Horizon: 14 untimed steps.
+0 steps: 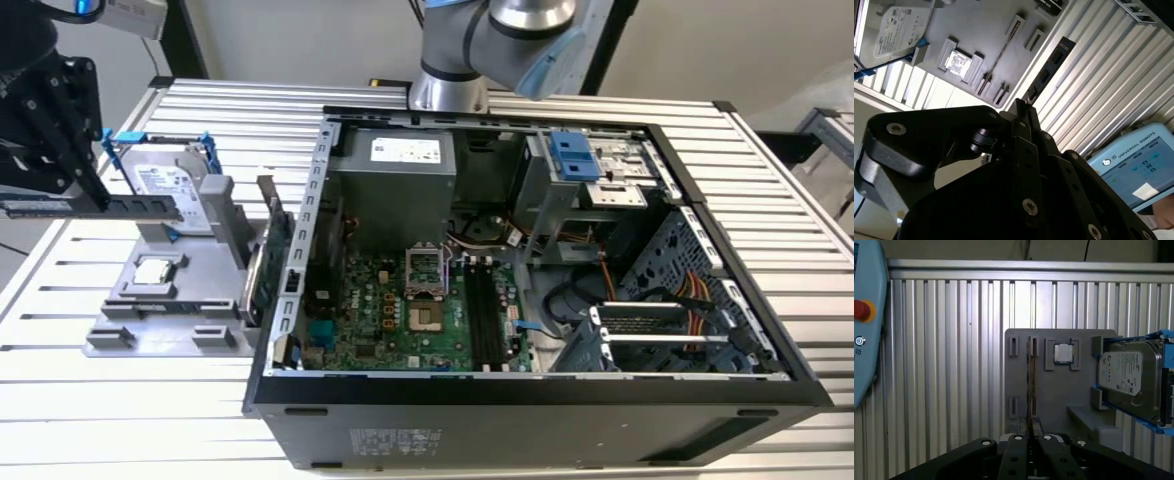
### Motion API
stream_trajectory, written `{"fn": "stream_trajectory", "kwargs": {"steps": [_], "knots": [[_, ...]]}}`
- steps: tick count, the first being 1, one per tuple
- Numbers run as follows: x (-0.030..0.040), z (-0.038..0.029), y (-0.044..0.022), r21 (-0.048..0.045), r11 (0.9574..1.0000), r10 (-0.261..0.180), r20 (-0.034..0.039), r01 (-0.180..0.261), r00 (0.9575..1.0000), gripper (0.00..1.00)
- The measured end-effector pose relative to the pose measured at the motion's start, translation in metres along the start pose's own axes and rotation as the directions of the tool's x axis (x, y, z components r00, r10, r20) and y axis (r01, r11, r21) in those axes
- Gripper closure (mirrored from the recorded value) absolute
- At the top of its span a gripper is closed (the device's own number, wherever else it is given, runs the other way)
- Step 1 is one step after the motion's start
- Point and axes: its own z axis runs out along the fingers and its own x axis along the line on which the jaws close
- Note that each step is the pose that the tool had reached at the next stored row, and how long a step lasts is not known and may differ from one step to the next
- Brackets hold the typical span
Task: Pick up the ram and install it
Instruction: 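Pick up the ram and move it above insertion slot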
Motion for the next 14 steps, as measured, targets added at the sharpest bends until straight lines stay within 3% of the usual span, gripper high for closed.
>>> {"fn": "stream_trajectory", "kwargs": {"steps": [14], "knots": [[-0.0001,-0.0002,-0.0158,-0.0013,1.0,0.0,0.0,0.0,1.0,1.0]]}}
